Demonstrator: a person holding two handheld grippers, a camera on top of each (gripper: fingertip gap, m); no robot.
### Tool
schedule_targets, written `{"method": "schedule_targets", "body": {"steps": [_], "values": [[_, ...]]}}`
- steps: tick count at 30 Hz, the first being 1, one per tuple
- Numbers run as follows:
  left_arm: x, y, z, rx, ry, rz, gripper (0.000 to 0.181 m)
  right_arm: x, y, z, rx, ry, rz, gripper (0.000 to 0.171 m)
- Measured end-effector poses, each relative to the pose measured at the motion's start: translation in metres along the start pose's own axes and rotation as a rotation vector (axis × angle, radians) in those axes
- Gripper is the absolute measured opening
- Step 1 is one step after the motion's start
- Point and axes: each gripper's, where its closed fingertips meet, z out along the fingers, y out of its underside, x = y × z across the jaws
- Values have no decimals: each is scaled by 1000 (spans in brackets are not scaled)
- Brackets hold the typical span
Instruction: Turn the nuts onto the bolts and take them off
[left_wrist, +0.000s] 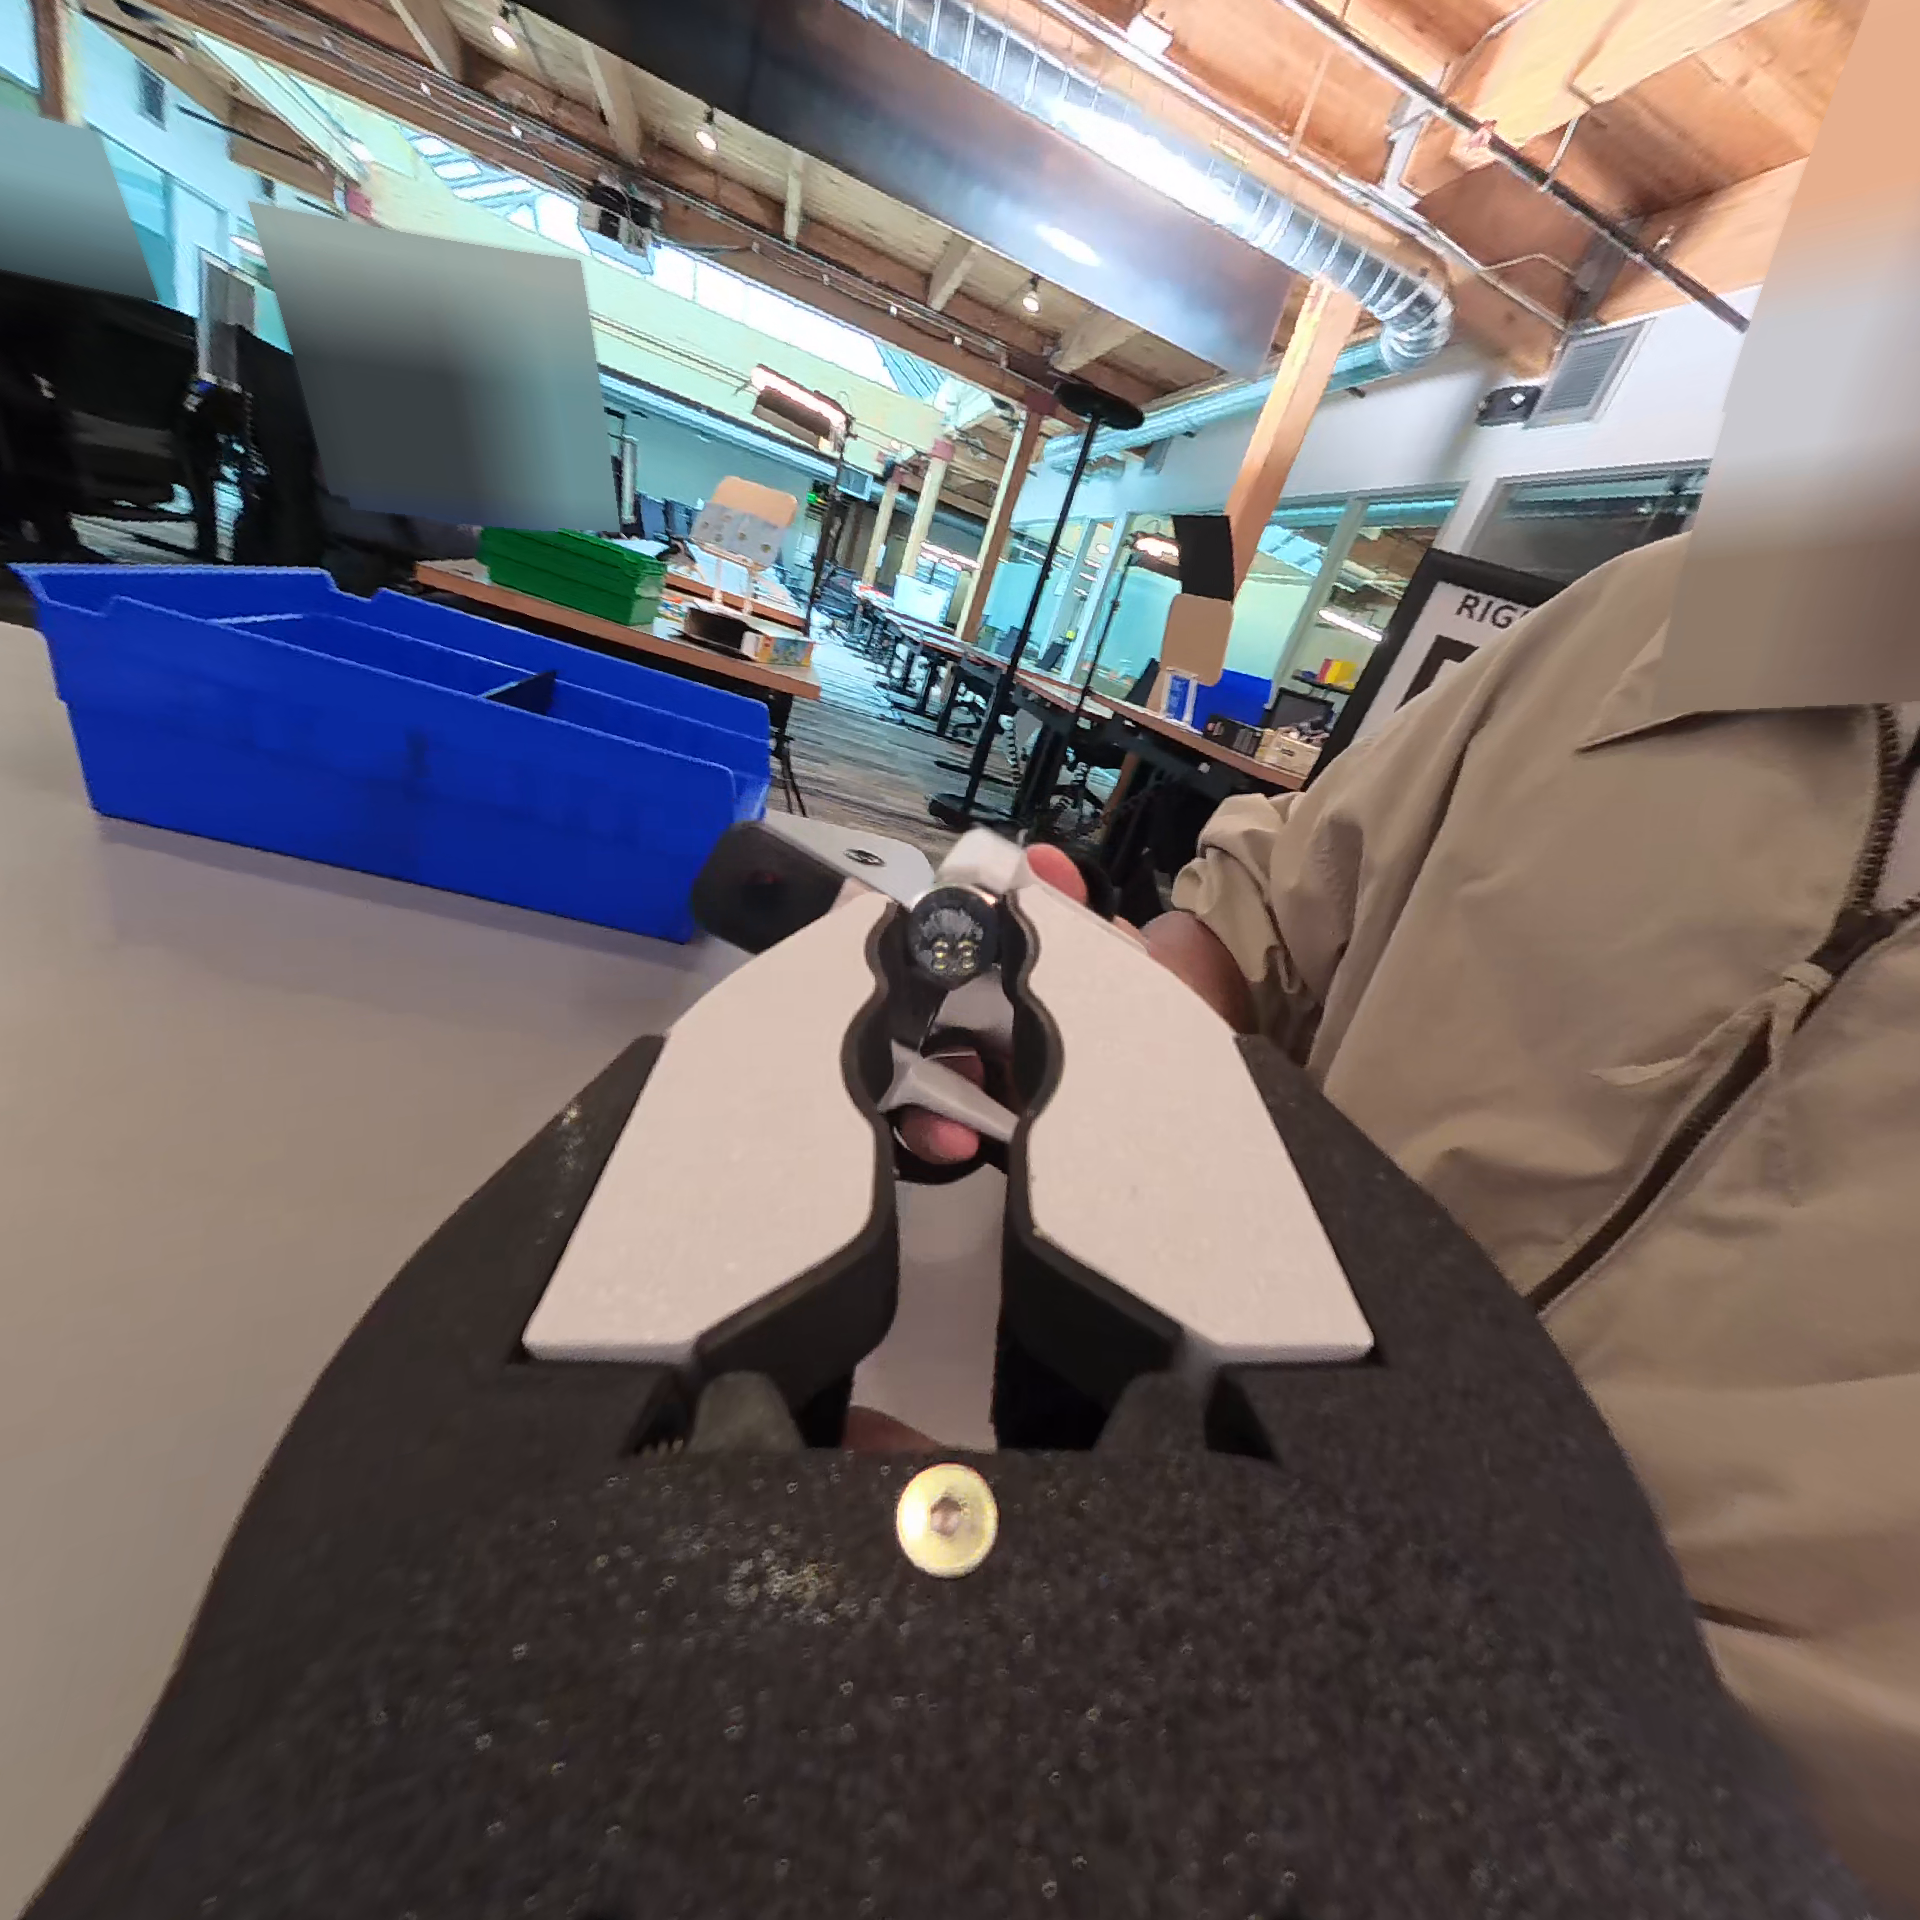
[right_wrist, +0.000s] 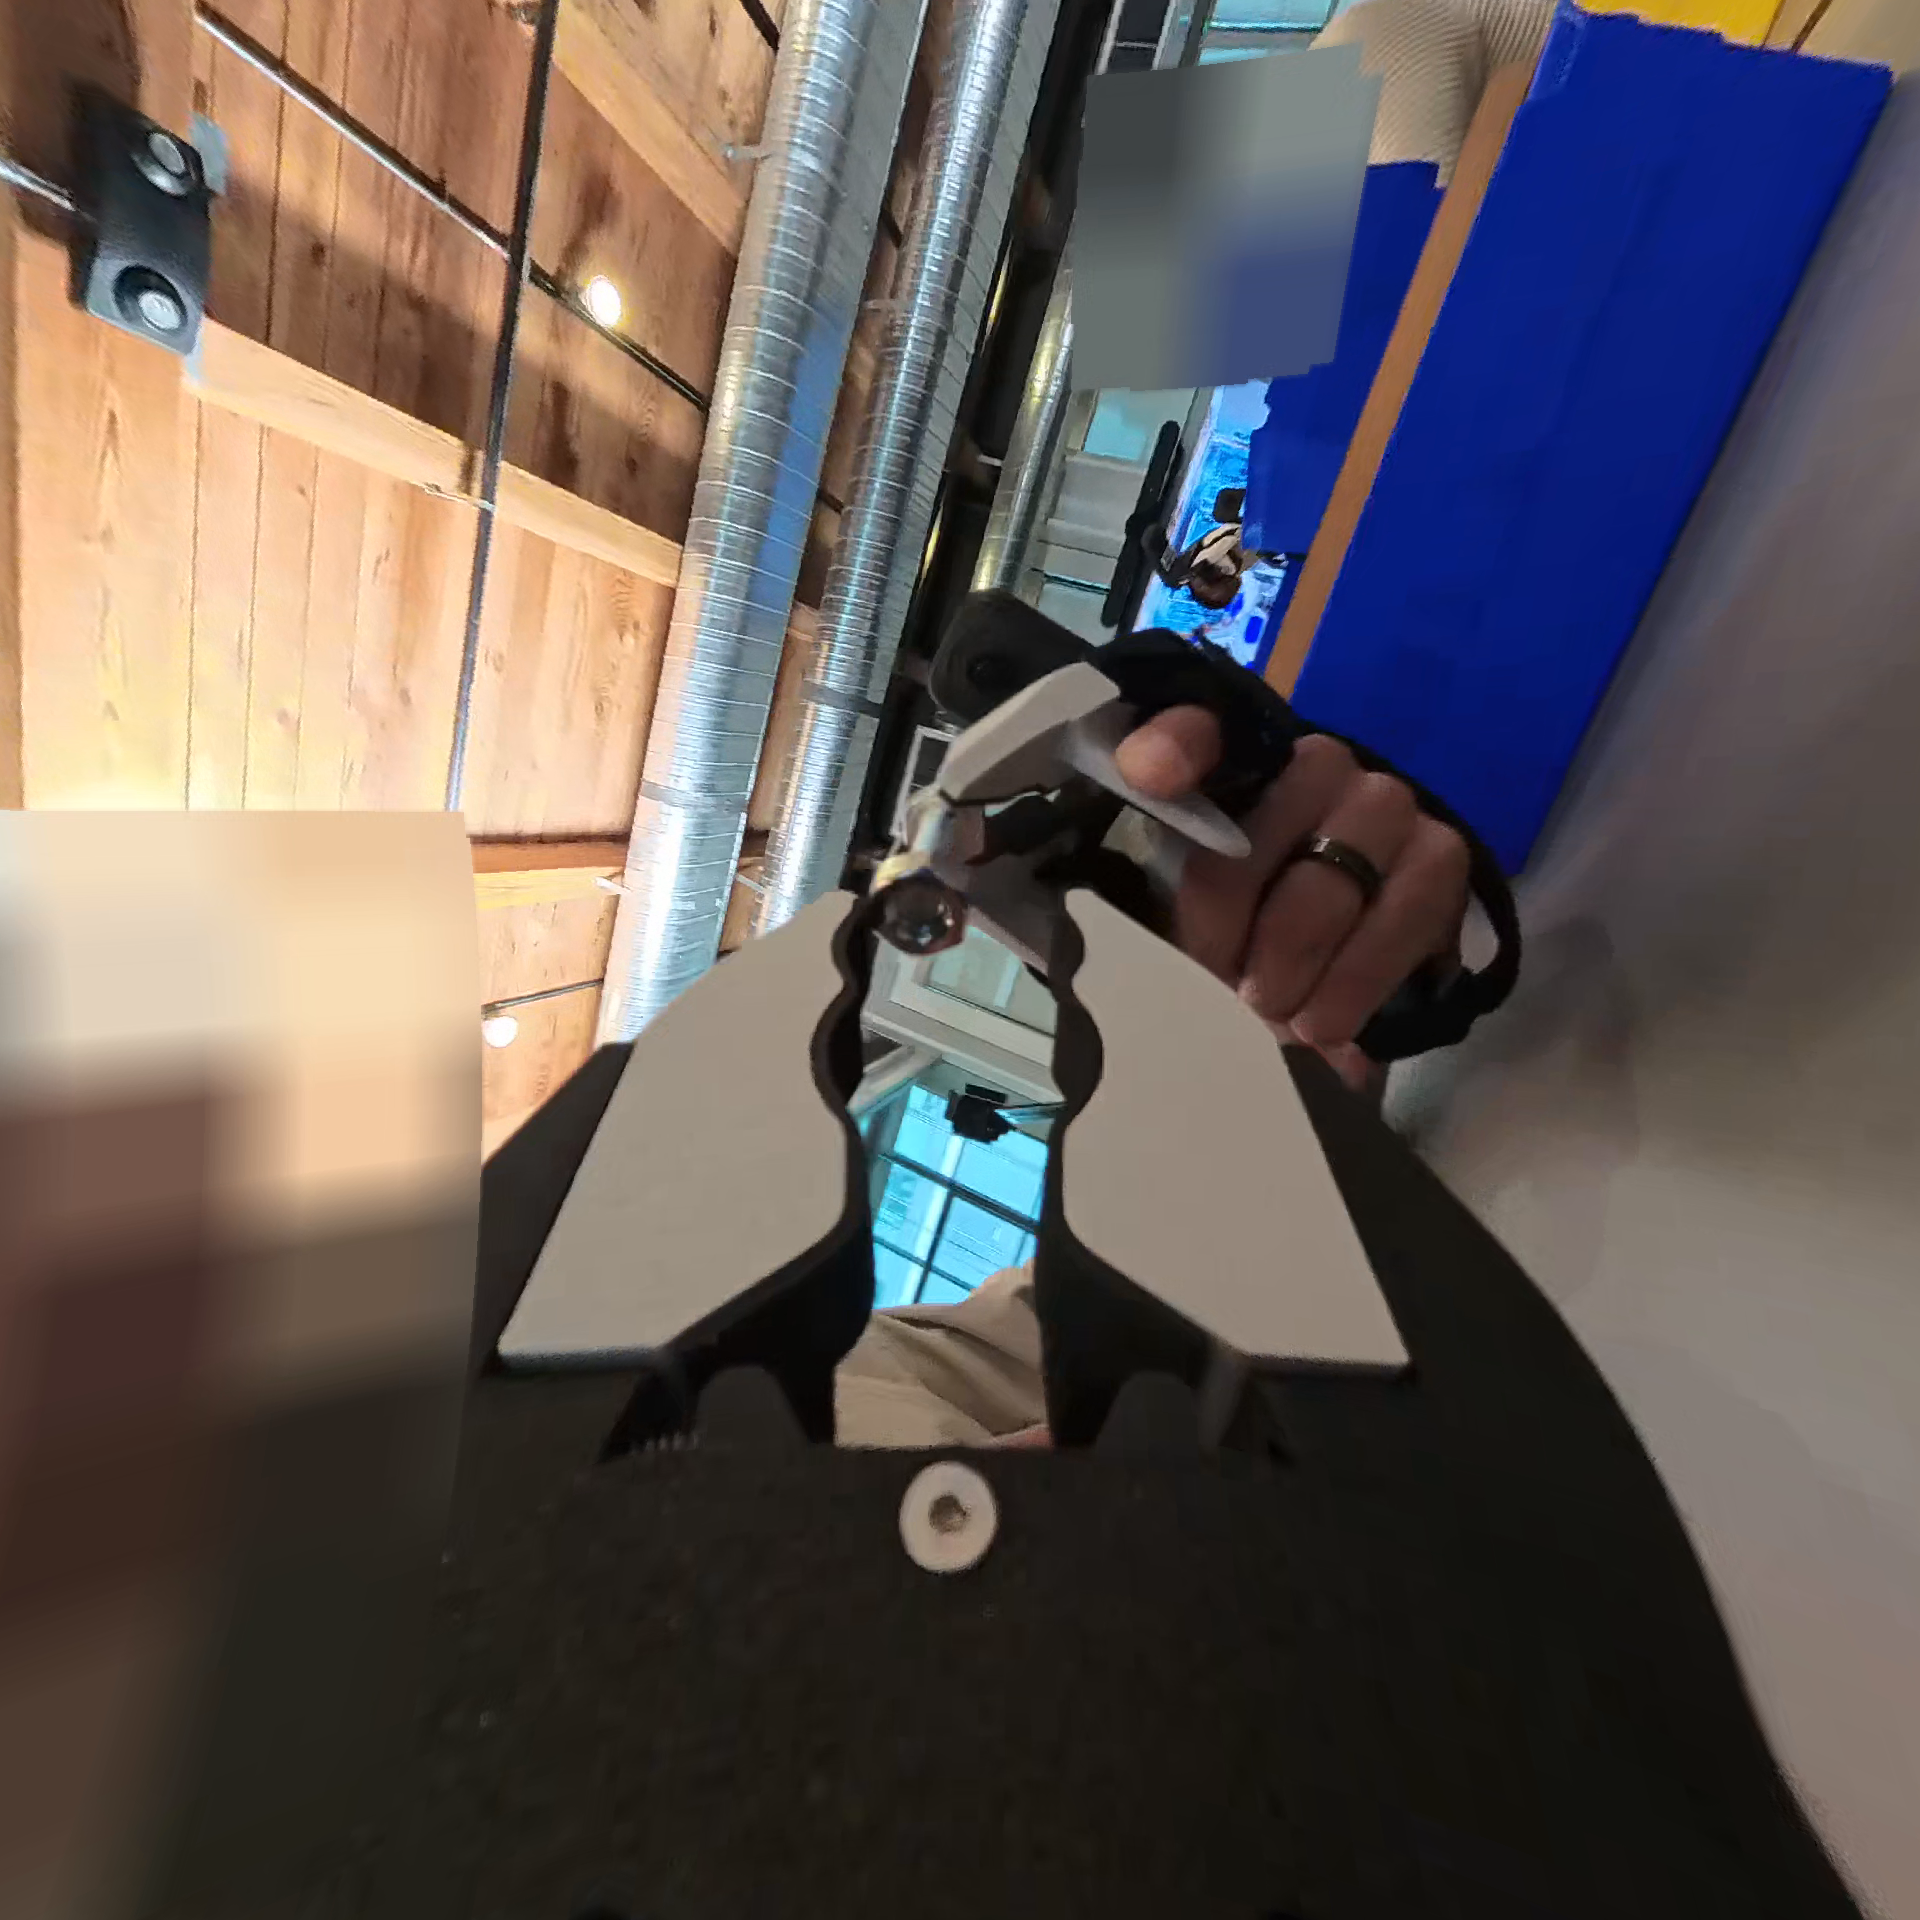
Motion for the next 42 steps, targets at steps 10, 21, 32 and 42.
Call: {"method": "schedule_targets", "body": {"steps": [10,21,32,42], "values": [[-2,0,-1,24,0,-30,17,-6,-2,0,-107,122,-461,17],[-7,-5,1,134,73,-203,17,-8,-10,1,-376,381,-1630,17],[-10,-16,-6,222,168,-345,17,-12,-9,5,-564,355,-2578,17],[-26,-17,-11,129,-95,-103,17,-28,-36,-7,-386,471,-2163,17]]}}
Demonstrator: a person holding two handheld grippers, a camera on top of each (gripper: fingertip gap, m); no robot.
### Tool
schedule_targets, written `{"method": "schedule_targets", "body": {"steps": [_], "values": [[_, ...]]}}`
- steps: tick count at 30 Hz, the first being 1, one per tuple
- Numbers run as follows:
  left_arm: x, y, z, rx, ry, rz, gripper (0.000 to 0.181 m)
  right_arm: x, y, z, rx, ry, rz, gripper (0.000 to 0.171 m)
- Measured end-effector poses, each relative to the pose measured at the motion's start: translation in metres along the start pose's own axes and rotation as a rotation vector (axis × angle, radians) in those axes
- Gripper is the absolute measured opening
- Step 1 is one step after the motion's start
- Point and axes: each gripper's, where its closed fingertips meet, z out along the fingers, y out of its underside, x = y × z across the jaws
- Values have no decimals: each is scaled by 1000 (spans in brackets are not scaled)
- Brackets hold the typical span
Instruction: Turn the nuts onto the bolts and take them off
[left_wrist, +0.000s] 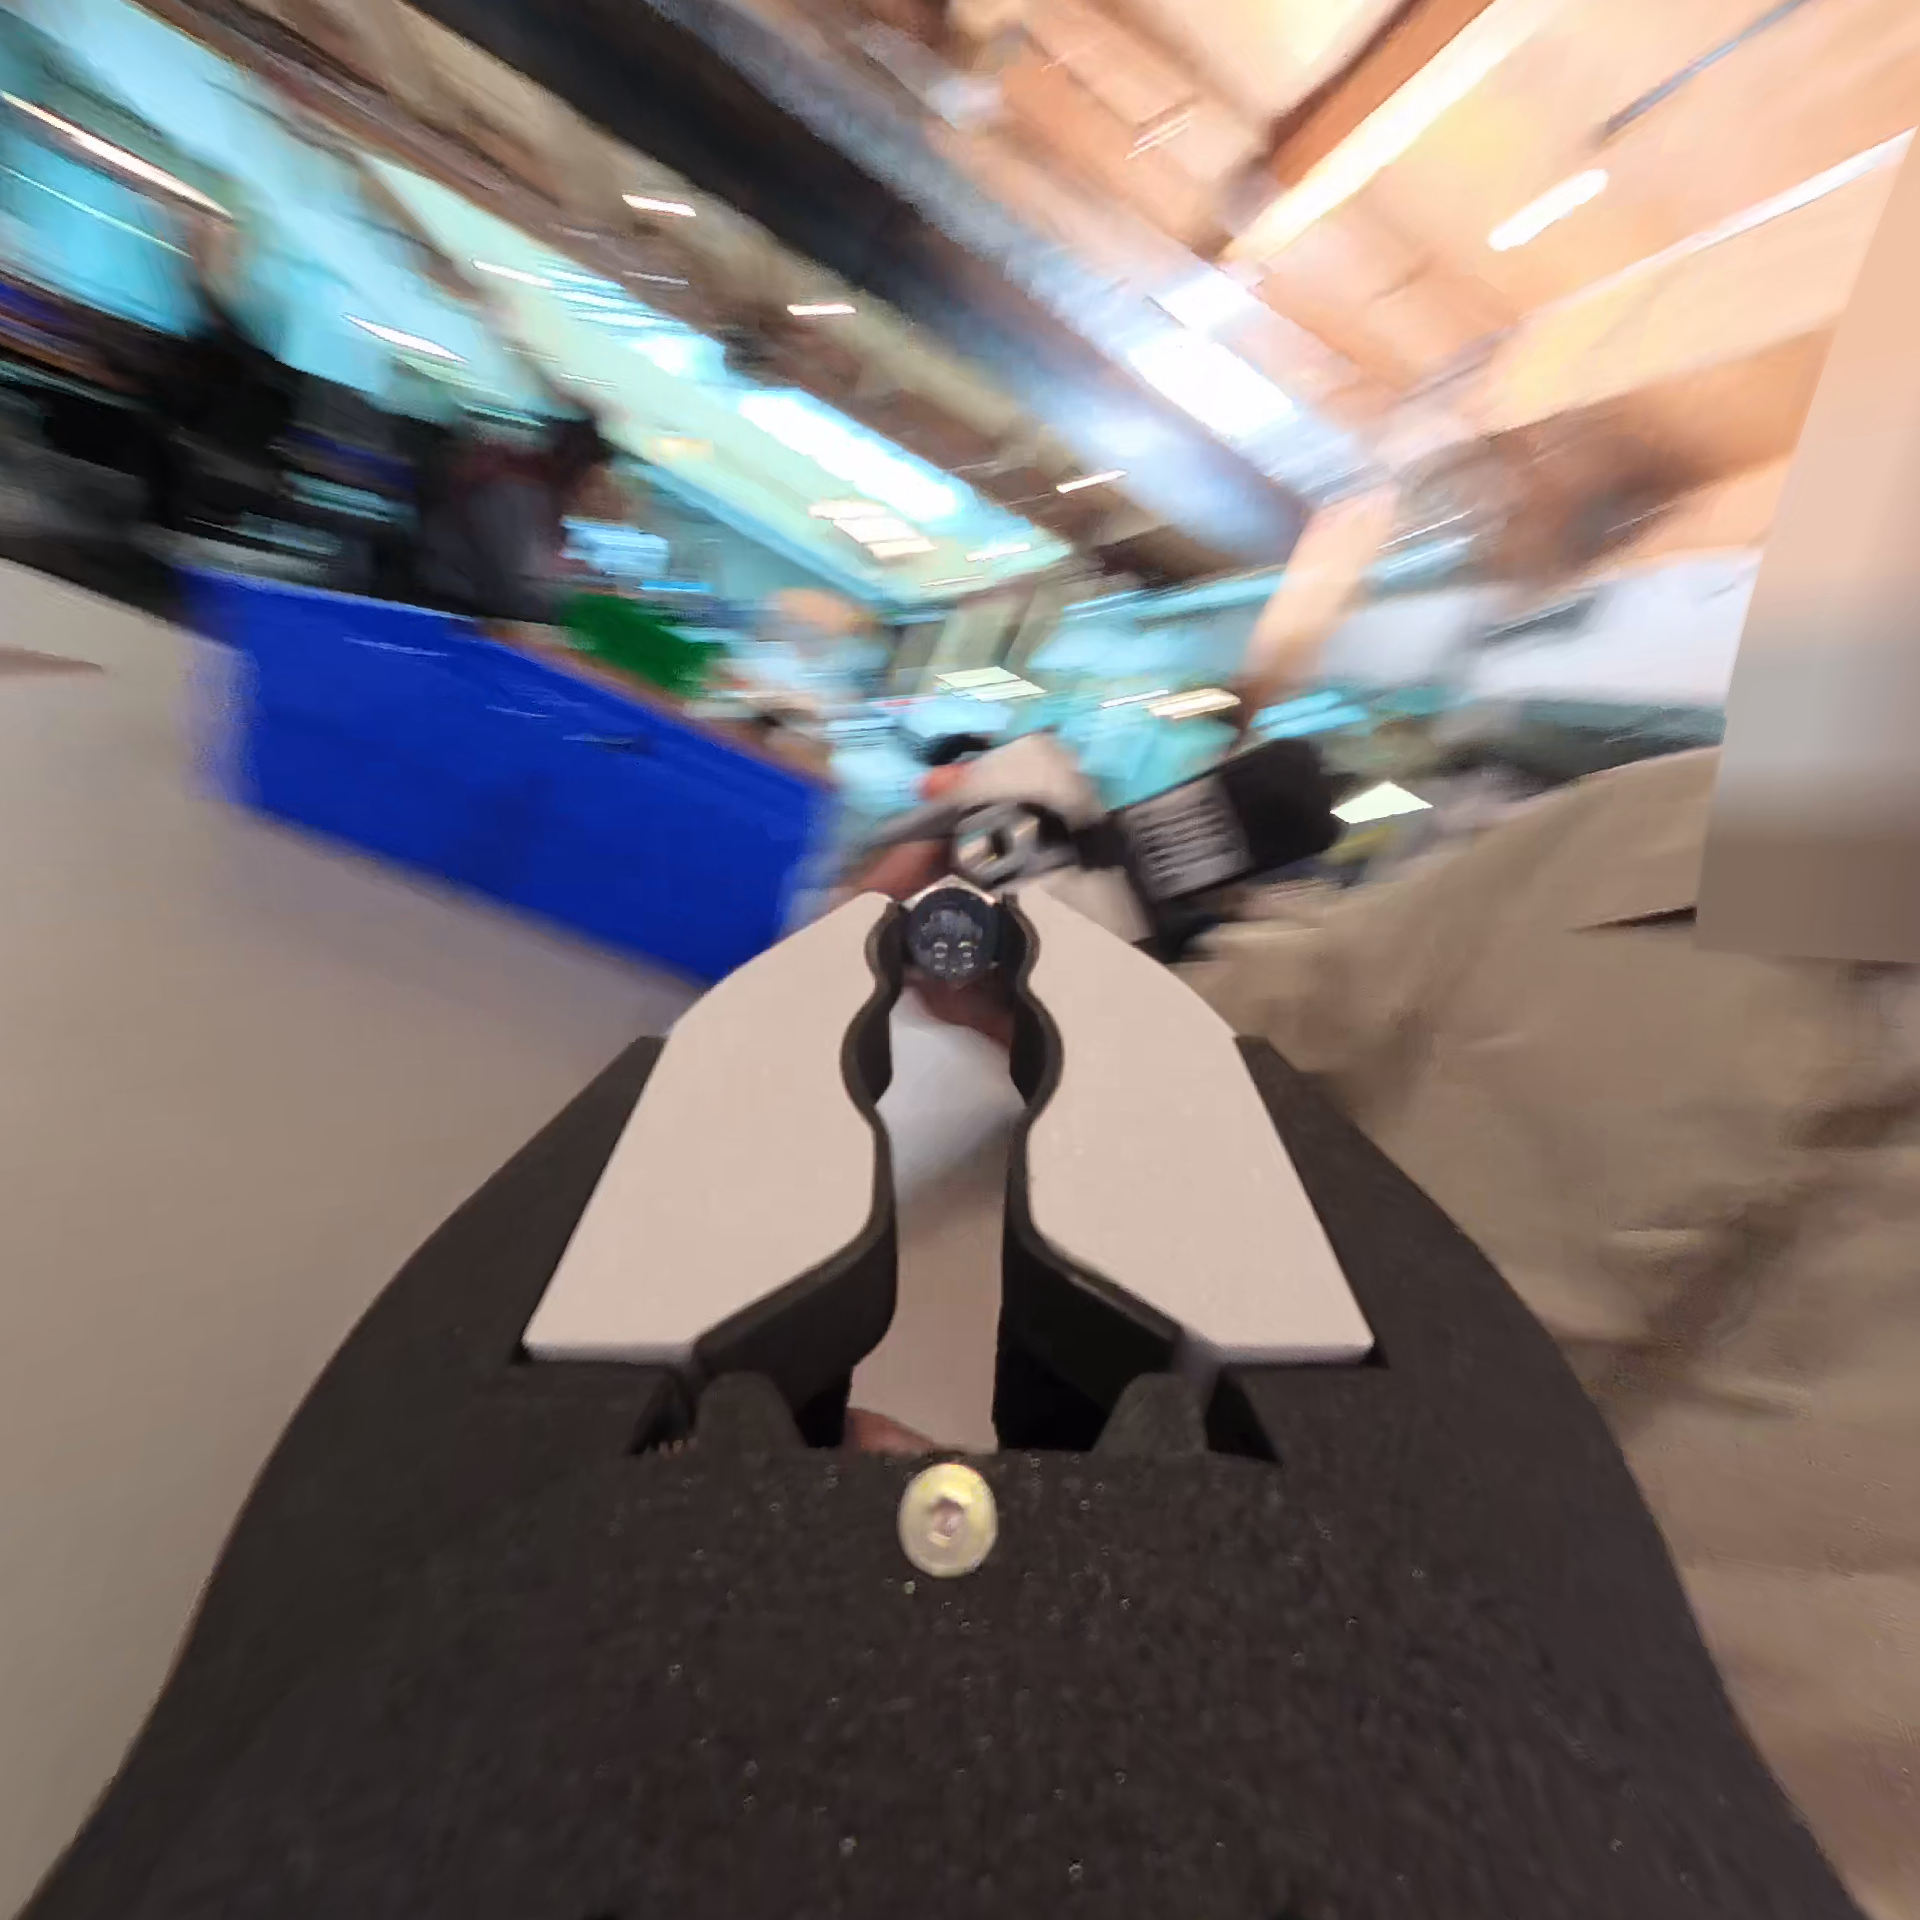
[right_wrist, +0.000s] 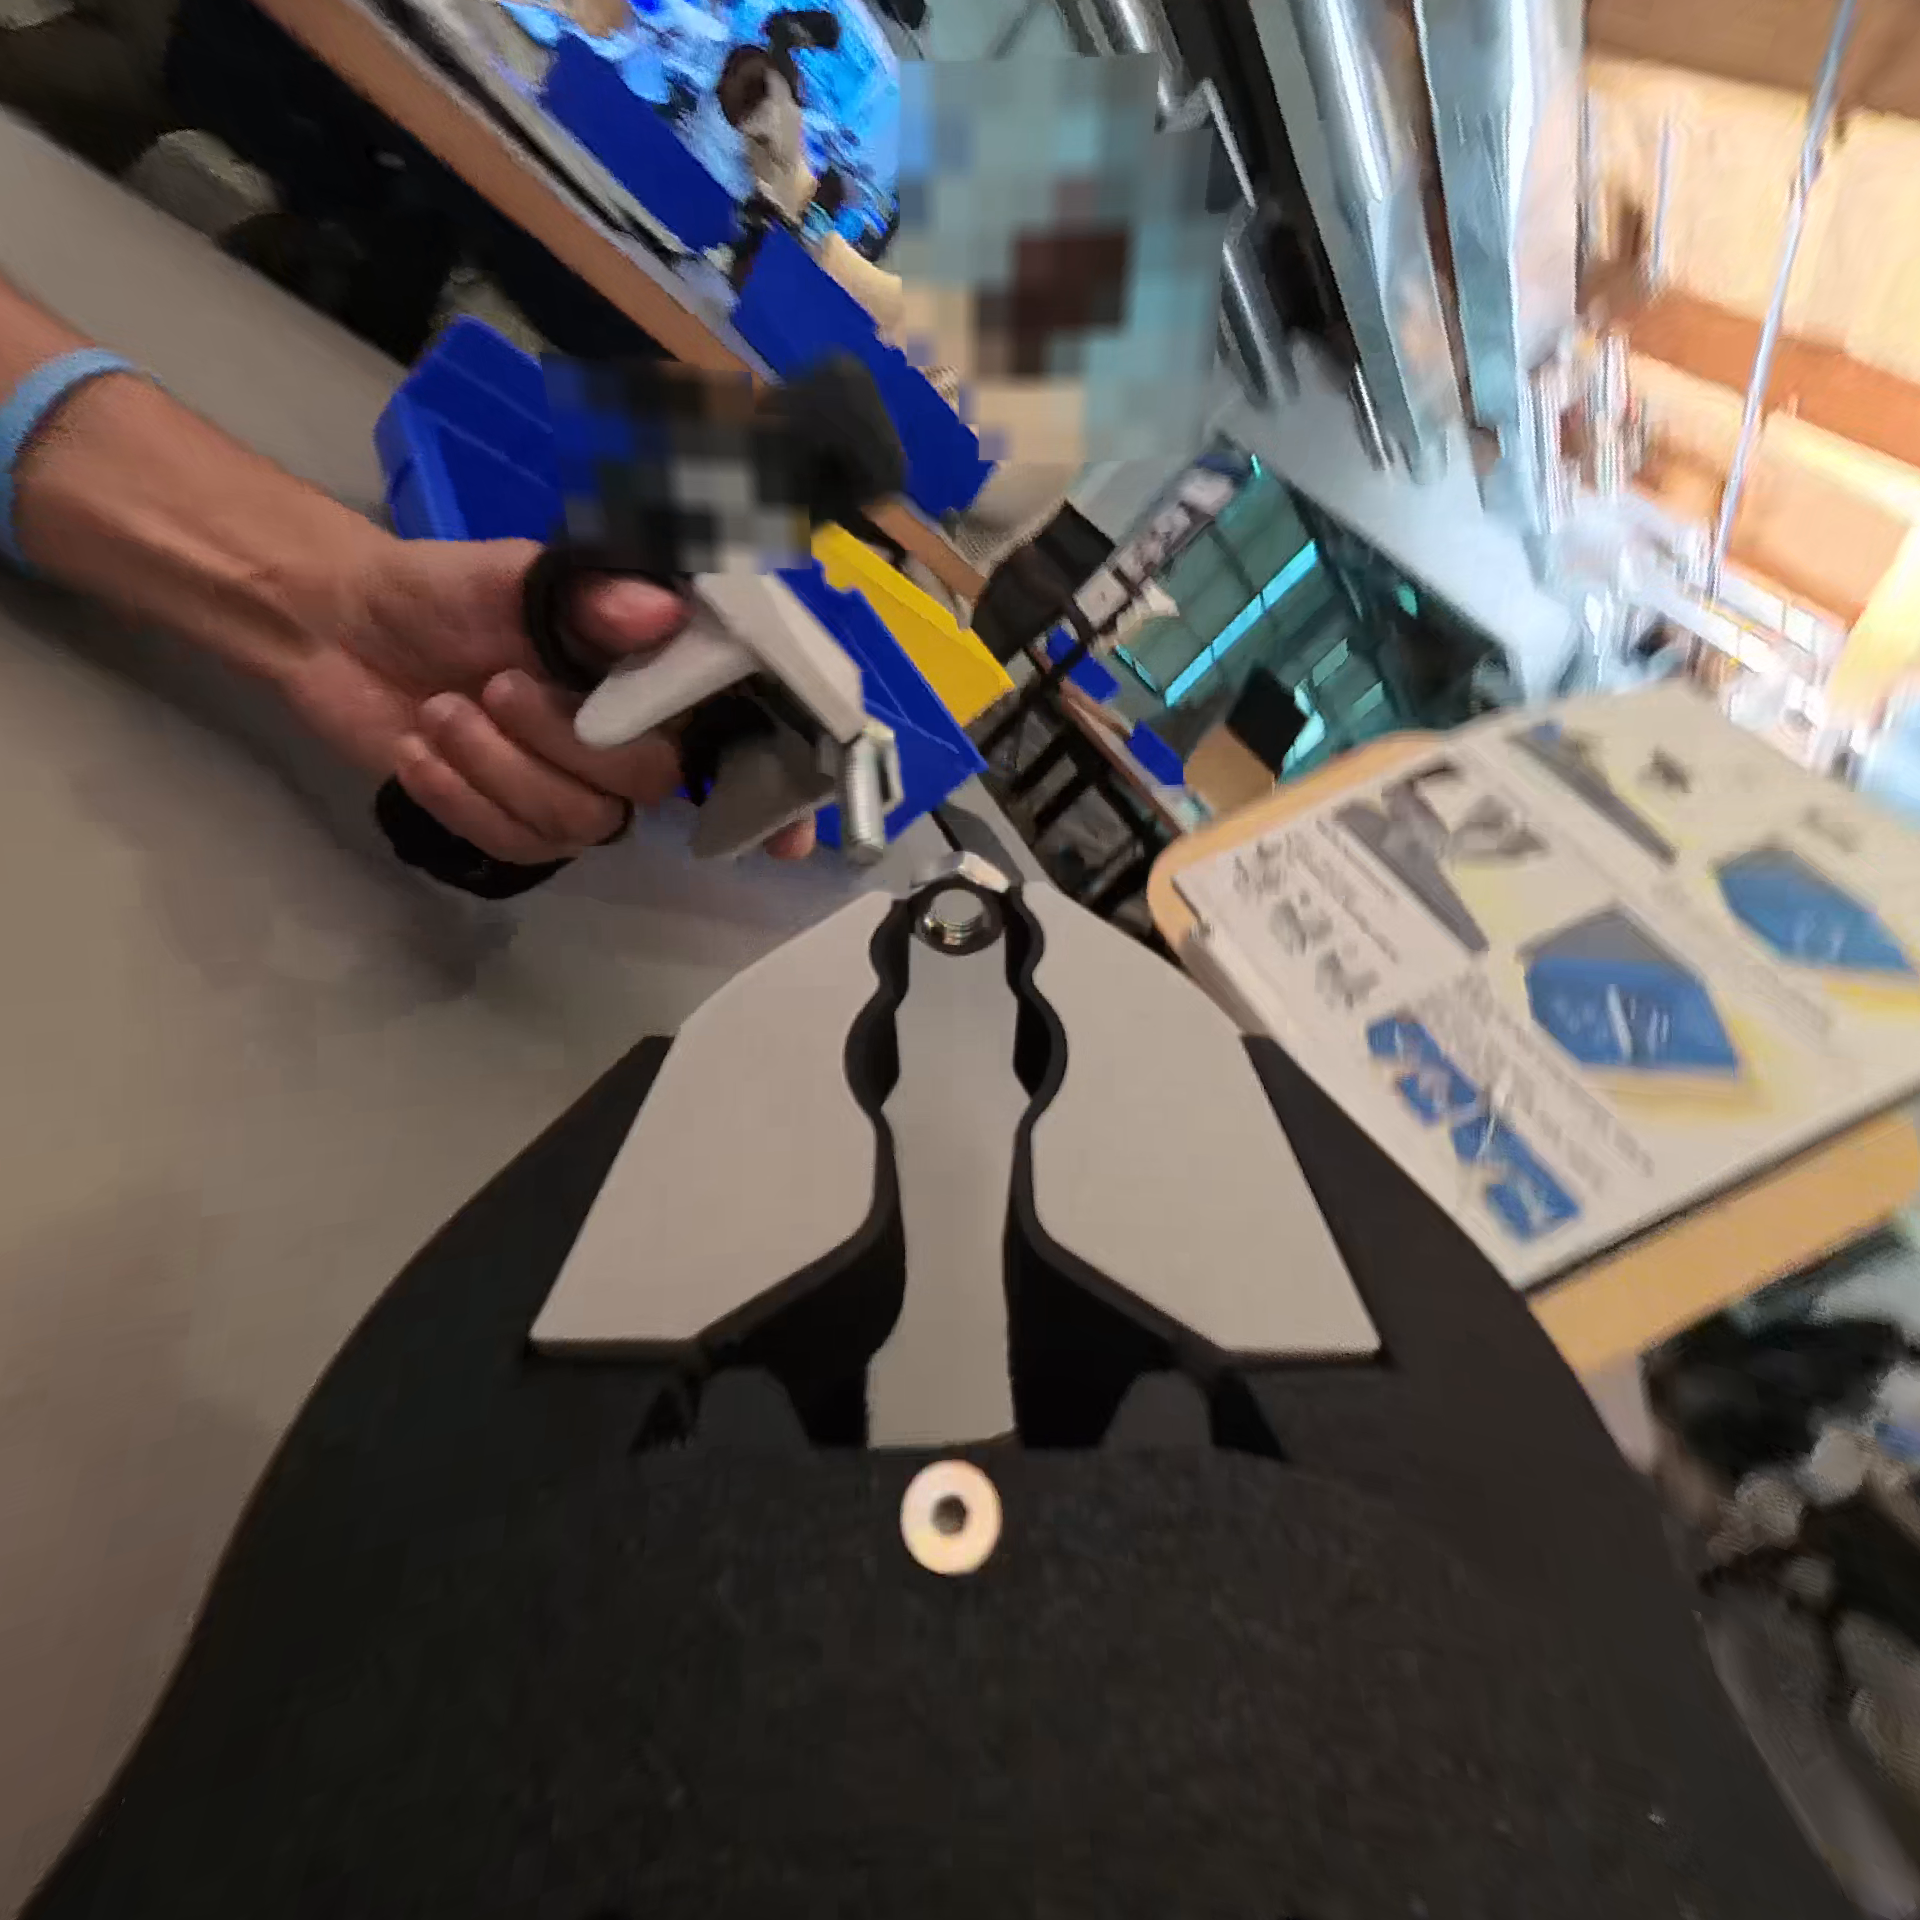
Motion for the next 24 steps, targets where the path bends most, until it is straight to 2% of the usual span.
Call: {"method": "schedule_targets", "body": {"steps": [2,6,8,10,13,19,24], "values": [[-14,1,-3,-54,-168,167,17,10,14,-3,-87,37,183,17],[-46,-14,-18,-32,-523,373,17,13,56,0,-233,147,513,18],[-62,-19,-33,-24,-722,415,17,10,80,3,-332,192,629,18],[-71,-16,-47,-91,-892,444,17,15,92,1,-352,260,731,18],[-71,-10,-76,-117,-1126,414,17,14,104,-3,-397,296,764,18],[-50,27,-97,-80,-1215,335,17,6,110,-5,-383,293,781,18],[-45,24,-93,-50,-1211,409,17,1,105,-4,-343,272,803,18]]}}
